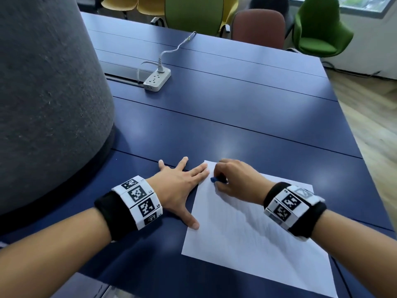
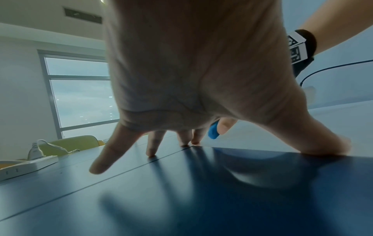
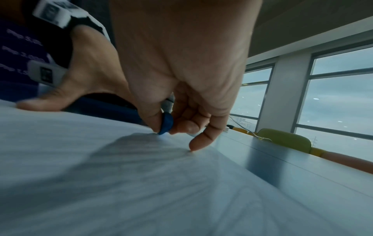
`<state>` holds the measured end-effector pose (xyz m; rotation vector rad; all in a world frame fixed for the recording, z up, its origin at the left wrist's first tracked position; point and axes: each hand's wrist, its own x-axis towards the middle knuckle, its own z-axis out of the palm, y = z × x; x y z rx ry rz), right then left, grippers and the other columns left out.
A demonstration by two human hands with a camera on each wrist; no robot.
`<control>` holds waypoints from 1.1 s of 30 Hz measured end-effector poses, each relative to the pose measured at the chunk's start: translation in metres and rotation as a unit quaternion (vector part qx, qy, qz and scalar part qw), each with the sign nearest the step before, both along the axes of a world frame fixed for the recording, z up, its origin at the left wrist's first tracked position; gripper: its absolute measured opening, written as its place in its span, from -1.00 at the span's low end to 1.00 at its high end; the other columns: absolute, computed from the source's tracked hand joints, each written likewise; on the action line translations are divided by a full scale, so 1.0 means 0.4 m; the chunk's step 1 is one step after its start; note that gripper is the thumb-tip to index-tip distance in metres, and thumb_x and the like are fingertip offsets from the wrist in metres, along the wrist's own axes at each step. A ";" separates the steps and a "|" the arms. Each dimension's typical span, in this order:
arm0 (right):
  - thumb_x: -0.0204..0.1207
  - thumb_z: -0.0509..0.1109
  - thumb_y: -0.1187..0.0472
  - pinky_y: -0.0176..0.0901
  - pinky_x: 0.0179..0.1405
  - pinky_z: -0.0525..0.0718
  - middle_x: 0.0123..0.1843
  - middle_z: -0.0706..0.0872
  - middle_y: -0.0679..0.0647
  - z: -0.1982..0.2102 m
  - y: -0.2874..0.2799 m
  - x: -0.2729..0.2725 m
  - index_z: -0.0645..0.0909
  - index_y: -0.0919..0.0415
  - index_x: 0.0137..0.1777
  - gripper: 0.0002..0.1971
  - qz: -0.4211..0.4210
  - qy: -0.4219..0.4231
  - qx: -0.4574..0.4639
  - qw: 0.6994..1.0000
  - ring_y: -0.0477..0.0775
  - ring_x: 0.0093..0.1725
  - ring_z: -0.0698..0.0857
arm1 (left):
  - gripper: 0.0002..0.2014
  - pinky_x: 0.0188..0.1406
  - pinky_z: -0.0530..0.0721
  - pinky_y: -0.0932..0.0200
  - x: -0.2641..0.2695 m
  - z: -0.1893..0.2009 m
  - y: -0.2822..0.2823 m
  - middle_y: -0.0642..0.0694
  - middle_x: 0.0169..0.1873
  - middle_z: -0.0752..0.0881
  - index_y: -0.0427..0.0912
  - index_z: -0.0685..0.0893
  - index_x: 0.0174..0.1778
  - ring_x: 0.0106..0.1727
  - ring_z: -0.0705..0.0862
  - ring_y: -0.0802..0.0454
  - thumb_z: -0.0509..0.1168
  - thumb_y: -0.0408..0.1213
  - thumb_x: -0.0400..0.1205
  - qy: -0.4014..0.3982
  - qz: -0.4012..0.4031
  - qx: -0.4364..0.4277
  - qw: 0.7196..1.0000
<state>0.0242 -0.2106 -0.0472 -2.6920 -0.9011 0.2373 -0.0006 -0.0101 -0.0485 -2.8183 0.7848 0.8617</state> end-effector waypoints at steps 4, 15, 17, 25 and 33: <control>0.49 0.39 0.17 -0.07 -0.22 0.59 -0.21 0.57 -0.10 0.004 -0.014 -0.082 0.54 0.16 -0.25 -0.86 0.067 0.046 0.003 0.997 0.04 -0.24 0.58 | 0.39 0.32 0.08 -0.78 -0.045 -0.006 -0.015 0.29 0.66 -0.37 0.14 -0.34 0.70 0.70 -0.30 -0.26 0.40 0.56 0.18 0.002 -0.009 -0.008 1.000; 0.49 0.38 0.14 0.00 -0.17 0.62 -0.13 0.67 -0.03 0.018 -0.008 -0.106 0.65 0.19 -0.13 -0.88 0.047 0.054 -0.012 0.997 0.11 -0.13 0.65 | 0.38 0.35 0.30 -0.62 -0.063 0.007 -0.019 0.31 0.65 -0.40 0.14 -0.36 0.70 0.70 -0.31 -0.27 0.40 0.56 0.19 0.009 0.000 -0.012 1.000; 0.53 0.36 0.11 -0.01 -0.17 0.62 -0.08 0.68 0.04 0.017 -0.004 -0.068 0.65 0.21 -0.10 -0.84 0.005 0.021 -0.026 0.999 0.14 -0.10 0.66 | 0.38 0.35 0.30 -0.62 -0.063 0.006 -0.018 0.32 0.63 -0.43 0.13 -0.38 0.69 0.70 -0.33 -0.27 0.38 0.57 0.20 0.007 -0.003 -0.014 1.000; 0.49 0.38 0.11 -0.09 -0.19 0.53 -0.21 0.67 -0.04 -0.004 -0.017 -0.069 0.62 0.15 -0.20 -0.87 0.043 0.039 -0.010 0.998 0.08 -0.25 0.59 | 0.39 0.40 0.24 -0.61 -0.078 -0.007 -0.007 0.34 0.61 -0.48 0.17 -0.46 0.66 0.69 -0.39 -0.20 0.32 0.63 0.18 -0.003 -0.007 -0.011 1.000; 0.50 0.36 0.14 0.02 -0.10 0.60 -0.14 0.67 0.02 -0.003 -0.020 -0.074 0.63 0.20 -0.16 -0.88 0.035 0.036 -0.001 0.999 0.12 -0.10 0.61 | 0.39 0.42 0.18 -0.63 -0.075 -0.006 -0.011 0.38 0.58 -0.51 0.19 -0.48 0.64 0.68 -0.43 -0.16 0.31 0.63 0.18 0.008 0.001 -0.001 1.000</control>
